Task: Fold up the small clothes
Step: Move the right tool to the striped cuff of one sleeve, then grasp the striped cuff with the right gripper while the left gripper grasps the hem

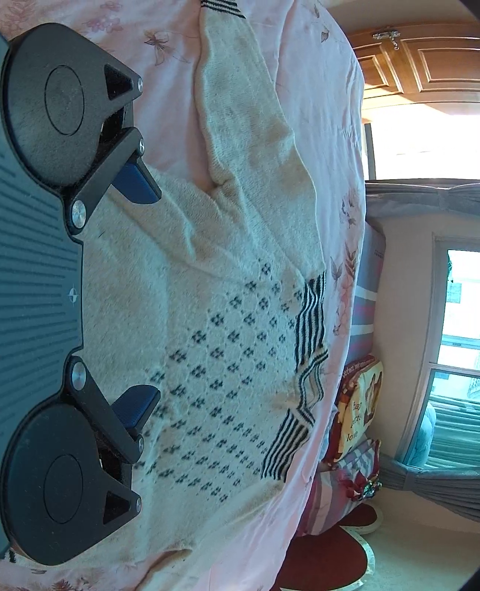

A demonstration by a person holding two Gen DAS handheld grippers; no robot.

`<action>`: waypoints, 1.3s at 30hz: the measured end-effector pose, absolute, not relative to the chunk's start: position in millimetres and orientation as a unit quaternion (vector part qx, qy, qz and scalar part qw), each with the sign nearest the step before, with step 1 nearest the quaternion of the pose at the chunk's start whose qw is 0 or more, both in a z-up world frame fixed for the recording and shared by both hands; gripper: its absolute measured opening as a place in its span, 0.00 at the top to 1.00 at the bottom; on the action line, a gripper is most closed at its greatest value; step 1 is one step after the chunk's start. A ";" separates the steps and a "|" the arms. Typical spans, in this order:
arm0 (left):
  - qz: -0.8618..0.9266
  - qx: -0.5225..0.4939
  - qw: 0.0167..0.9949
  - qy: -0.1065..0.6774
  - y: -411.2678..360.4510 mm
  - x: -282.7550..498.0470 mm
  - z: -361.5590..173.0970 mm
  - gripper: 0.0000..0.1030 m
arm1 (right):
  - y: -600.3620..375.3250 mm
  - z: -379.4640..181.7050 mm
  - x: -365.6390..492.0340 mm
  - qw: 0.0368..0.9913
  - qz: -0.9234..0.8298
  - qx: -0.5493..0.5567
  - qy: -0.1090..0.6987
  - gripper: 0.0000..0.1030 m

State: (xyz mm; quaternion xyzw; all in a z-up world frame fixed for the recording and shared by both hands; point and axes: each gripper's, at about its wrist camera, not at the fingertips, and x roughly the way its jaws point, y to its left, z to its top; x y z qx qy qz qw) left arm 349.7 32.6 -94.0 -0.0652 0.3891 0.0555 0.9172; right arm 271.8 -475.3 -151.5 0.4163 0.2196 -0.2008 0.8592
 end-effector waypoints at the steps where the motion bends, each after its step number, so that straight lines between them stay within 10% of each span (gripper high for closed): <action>1: 0.057 -0.067 0.917 0.390 38.9 353.2 -96.8 0.00 | -471.7 -147.5 273.1 0.864 -0.204 0.406 0.218 0.95; 28: 0.078 -0.148 0.915 0.367 182.9 349.8 -106.0 0.00 | -85.4 -119.3 387.4 0.930 0.182 0.048 0.316 0.94; 32: 0.051 -0.156 0.919 0.360 177.0 359.9 -103.7 0.00 | -68.6 -117.5 376.2 0.927 0.213 0.014 0.309 0.67; 35: 0.012 -0.176 0.917 0.358 160.8 374.4 -103.0 0.01 | -76.6 -108.2 359.4 0.933 0.207 0.005 0.294 0.64; 37: -0.015 -0.191 0.912 0.363 144.3 388.0 -104.5 0.37 | -97.2 -103.7 351.6 0.936 0.191 0.031 0.294 0.65; 39: -0.043 -0.218 0.901 0.374 129.5 403.0 -110.7 0.43 | -120.7 -103.0 349.9 0.937 0.168 0.076 0.297 0.64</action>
